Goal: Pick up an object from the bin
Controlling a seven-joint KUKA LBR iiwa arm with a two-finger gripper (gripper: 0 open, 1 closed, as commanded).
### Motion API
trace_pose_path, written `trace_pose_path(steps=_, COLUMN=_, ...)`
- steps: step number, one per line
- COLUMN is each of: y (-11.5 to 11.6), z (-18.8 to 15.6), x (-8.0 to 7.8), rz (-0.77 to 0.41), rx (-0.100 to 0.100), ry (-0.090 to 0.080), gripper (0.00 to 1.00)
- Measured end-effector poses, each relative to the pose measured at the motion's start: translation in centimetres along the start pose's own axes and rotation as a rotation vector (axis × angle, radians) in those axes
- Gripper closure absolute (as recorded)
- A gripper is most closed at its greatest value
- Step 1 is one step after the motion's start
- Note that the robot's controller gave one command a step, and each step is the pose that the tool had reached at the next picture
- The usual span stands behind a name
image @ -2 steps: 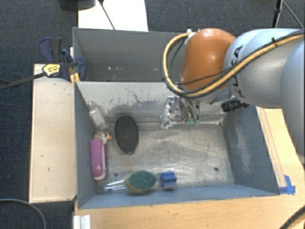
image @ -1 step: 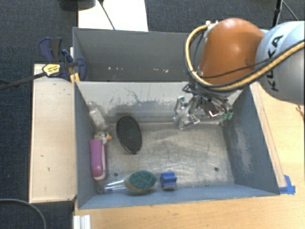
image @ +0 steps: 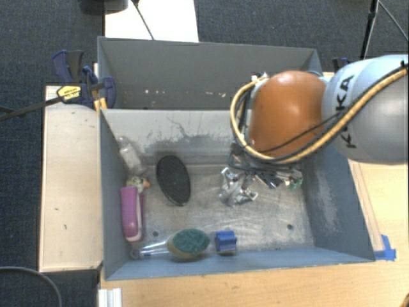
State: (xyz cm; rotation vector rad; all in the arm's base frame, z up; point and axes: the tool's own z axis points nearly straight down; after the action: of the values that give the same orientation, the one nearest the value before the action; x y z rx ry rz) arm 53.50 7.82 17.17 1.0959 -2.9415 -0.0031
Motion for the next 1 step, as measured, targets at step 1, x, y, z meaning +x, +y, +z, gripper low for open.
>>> trace_pose_path(steps=1, y=-0.13, z=-0.17, x=-0.07, rz=0.003, rx=0.002, ry=-0.003, gripper=0.00)
